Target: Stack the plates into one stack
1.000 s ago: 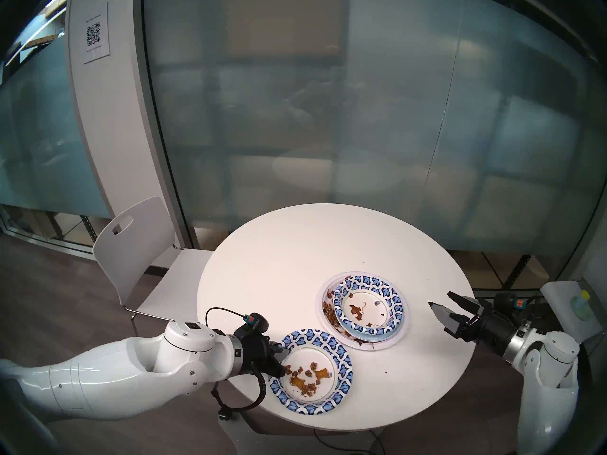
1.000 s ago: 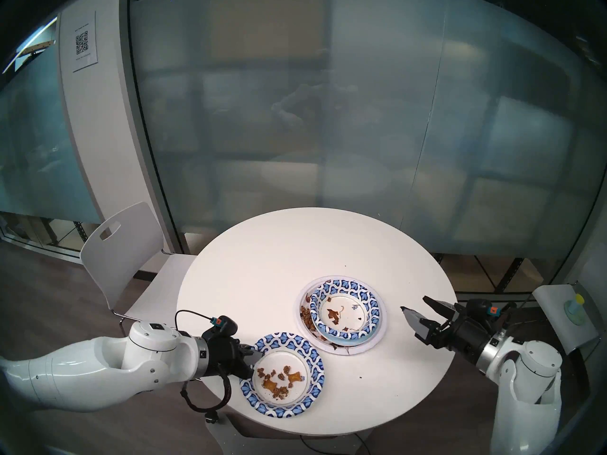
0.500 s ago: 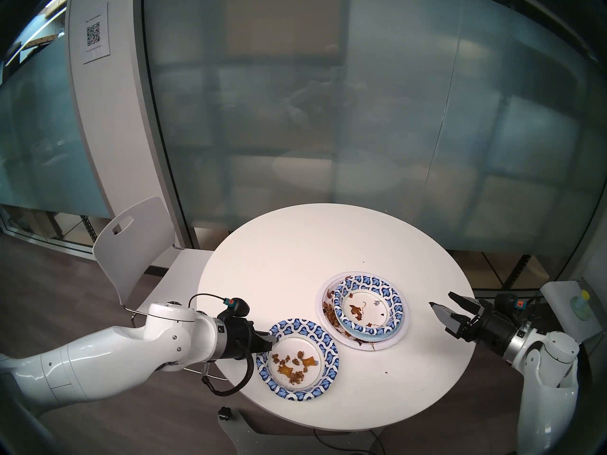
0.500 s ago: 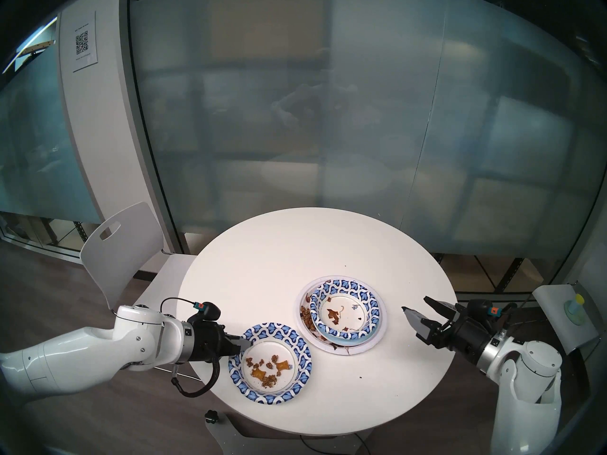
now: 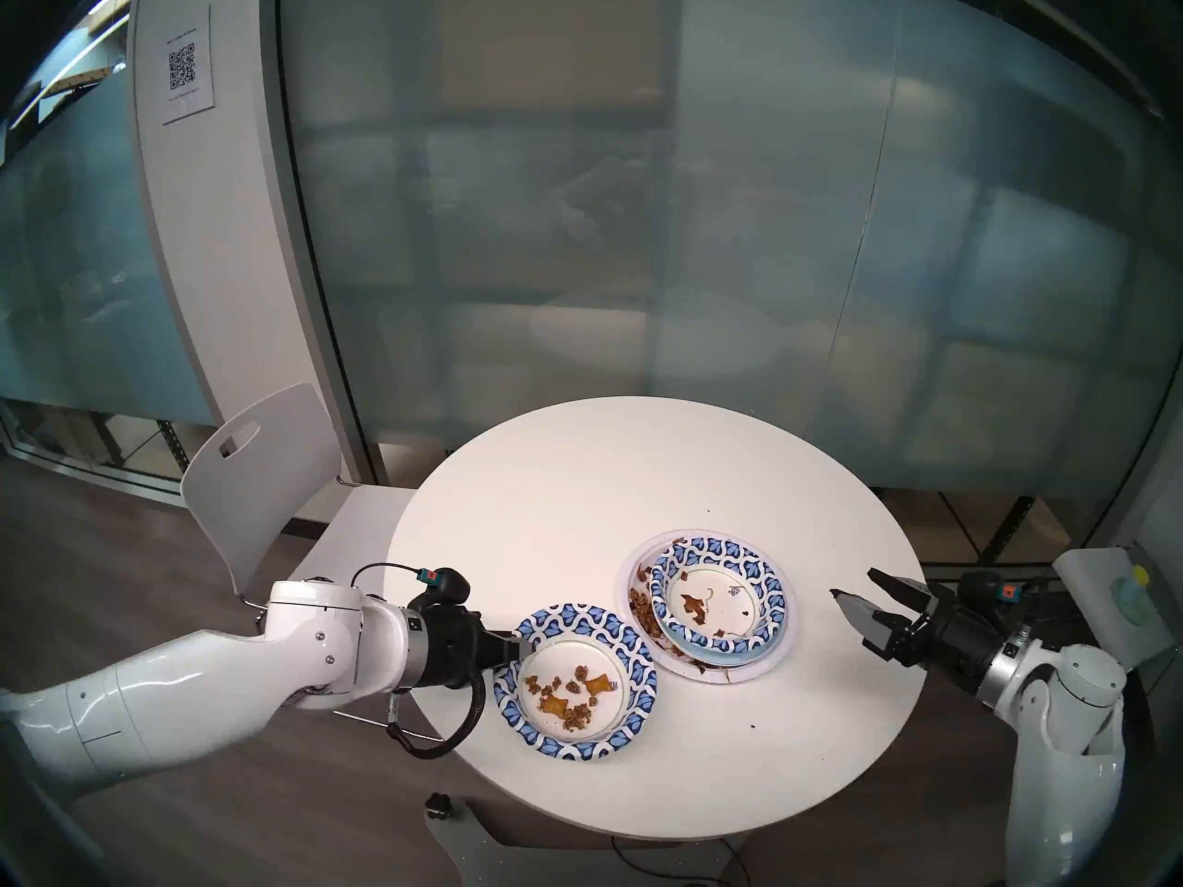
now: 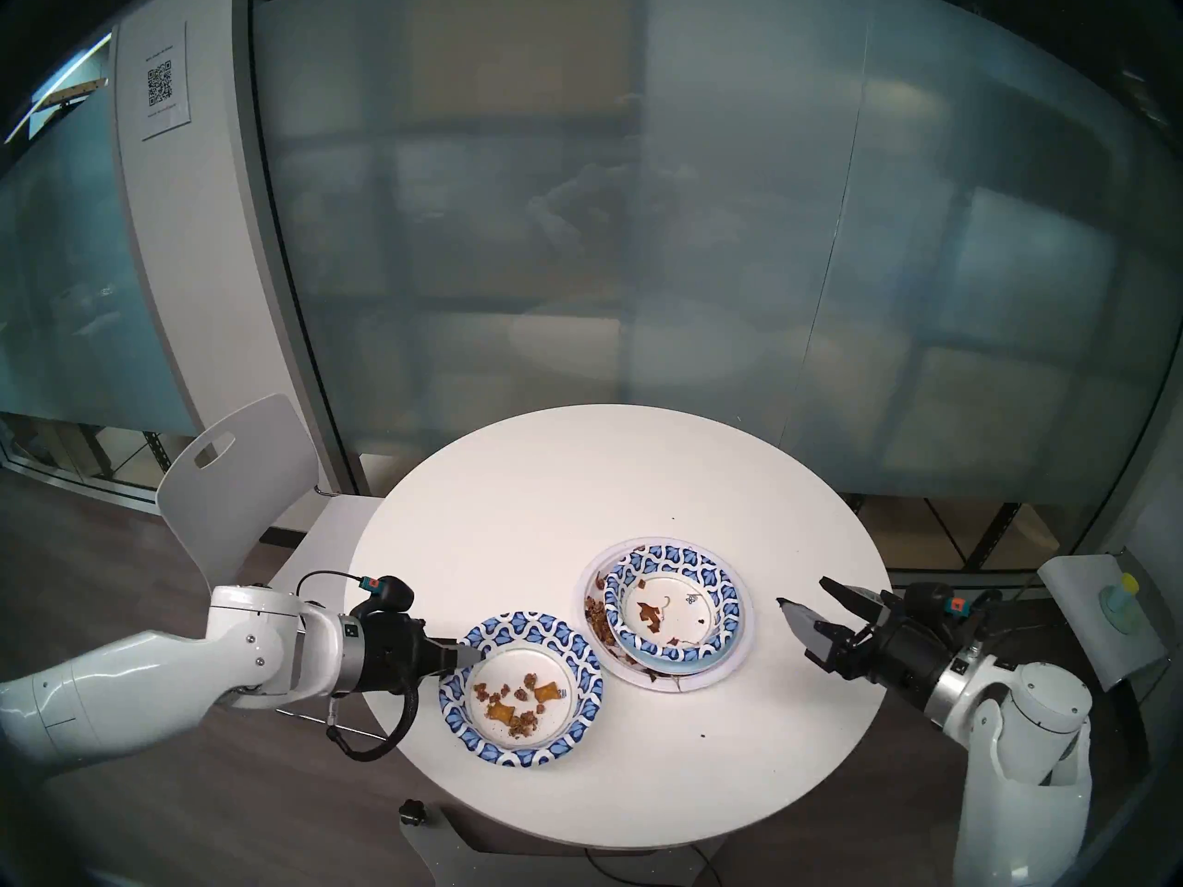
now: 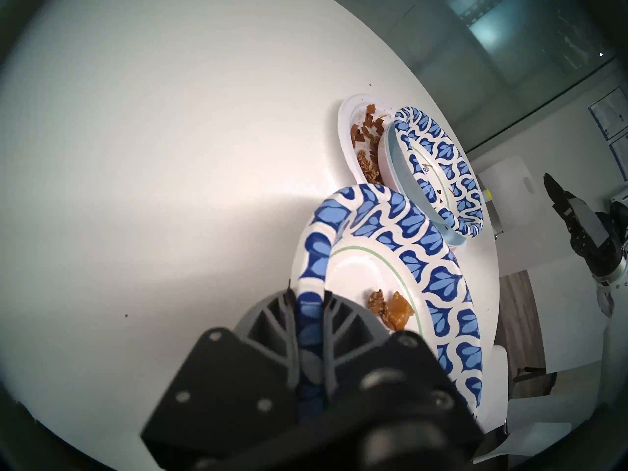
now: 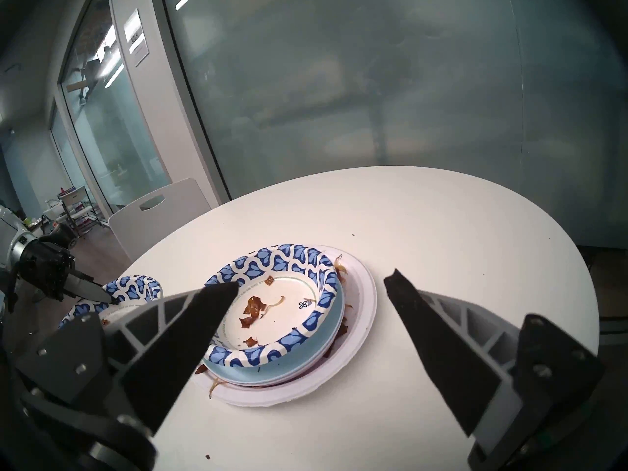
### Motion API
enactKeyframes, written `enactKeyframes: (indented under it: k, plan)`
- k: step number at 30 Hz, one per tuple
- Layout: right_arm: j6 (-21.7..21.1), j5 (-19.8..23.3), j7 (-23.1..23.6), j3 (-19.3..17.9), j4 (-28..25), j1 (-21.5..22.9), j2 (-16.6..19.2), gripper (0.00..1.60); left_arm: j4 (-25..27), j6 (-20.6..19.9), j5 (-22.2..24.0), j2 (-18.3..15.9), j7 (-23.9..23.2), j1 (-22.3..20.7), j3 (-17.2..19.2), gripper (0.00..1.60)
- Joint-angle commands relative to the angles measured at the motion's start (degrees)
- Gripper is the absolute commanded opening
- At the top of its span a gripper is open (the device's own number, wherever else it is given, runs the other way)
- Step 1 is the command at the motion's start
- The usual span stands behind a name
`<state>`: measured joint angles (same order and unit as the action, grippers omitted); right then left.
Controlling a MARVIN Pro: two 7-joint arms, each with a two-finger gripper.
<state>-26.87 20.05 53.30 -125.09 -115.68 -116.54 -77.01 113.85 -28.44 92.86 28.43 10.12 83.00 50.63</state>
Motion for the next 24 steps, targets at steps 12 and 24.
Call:
enactKeyframes:
  k: [12, 24]
  plan:
    - [1.1, 0.5, 0.3, -1.7, -1.9, -1.6, -1.8, 1.60, -1.1, -2.0, 6.4, 5.1, 2.3, -8.6, 5.0, 0.00]
    - [2.2, 1.1, 1.5, -4.5, -2.3, -3.6, -3.3, 1.60, -1.5, -2.6, 7.7, 13.6, 8.6, -15.6, -0.6, 0.00]
